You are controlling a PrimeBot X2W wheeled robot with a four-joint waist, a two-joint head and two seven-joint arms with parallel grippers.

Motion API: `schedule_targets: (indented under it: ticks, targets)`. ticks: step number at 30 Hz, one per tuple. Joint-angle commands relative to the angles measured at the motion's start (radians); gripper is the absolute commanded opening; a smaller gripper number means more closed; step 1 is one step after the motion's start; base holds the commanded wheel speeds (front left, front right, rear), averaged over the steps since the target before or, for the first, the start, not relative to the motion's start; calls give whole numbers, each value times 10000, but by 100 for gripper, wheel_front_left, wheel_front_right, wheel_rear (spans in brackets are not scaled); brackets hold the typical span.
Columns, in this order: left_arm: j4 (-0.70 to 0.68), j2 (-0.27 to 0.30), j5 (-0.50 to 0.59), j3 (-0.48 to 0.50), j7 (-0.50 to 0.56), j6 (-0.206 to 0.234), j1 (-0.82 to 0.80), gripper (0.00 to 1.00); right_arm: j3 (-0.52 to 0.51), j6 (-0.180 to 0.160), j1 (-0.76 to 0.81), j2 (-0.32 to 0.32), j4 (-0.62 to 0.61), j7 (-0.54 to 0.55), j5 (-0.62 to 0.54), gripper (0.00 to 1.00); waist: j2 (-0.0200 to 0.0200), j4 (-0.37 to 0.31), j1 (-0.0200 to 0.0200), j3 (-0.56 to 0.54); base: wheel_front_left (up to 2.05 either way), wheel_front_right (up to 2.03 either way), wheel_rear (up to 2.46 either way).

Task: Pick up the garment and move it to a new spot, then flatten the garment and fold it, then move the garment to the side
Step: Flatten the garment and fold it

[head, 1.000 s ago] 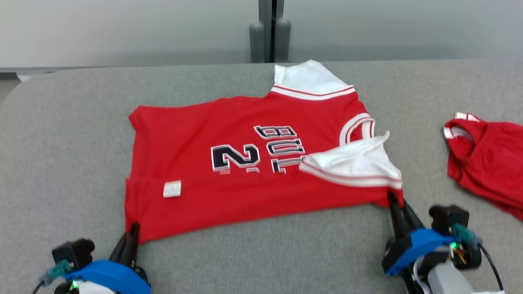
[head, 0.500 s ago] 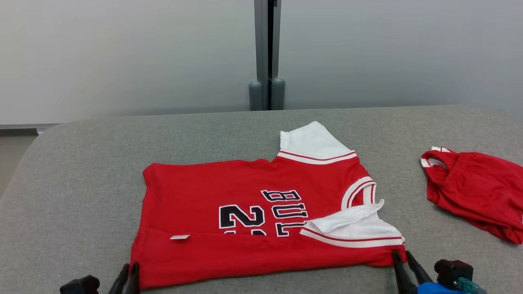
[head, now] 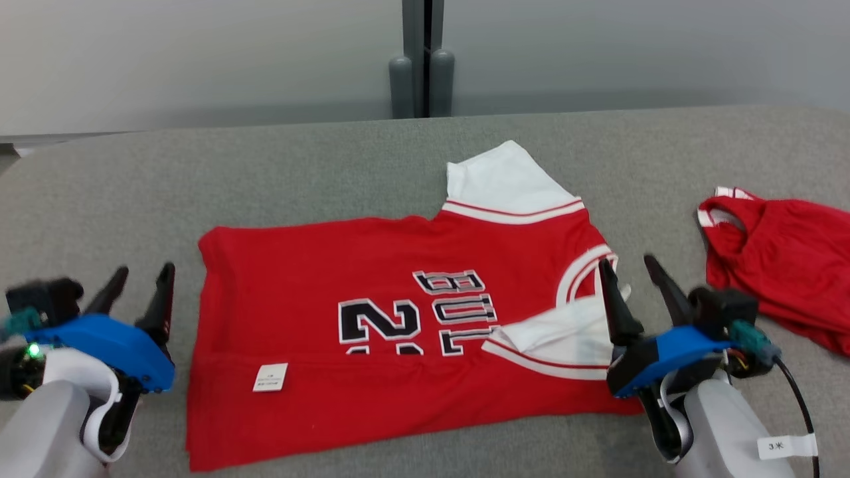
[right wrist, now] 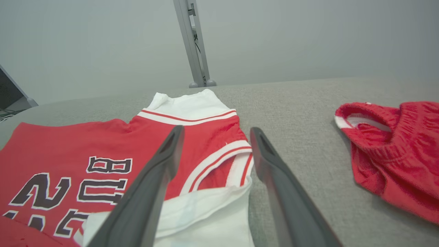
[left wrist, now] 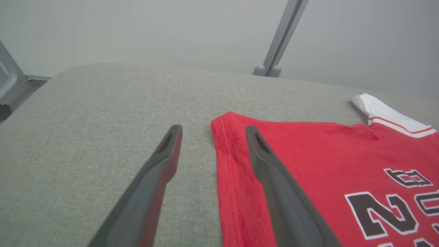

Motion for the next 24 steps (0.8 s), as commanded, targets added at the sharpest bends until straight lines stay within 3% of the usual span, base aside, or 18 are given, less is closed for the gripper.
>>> schedule_targets:
  ticks: [1,8,16,24]
  targets:
    - [-110,258,-369,-220,288,15,-360,100,134,-1,-406,-44,-100,-4,-40,100,1,14,-1,333,0,0,0]
    - [-1117,2117,-2819,-1399,1430,14,-1484,100,788,-1,-1798,-39,-367,-4,107,100,1,-318,-1,1540,0,0,0]
    - [-2675,4046,-5429,-2483,1699,13,-1808,100,1226,-1,-2819,-41,-836,-4,171,100,1,-626,-1,2615,0,0,0]
    - [-3512,4707,-6067,-3694,627,12,-1399,100,1258,-1,-3023,-41,-1190,-4,188,100,1,-669,-1,2959,0,0,0]
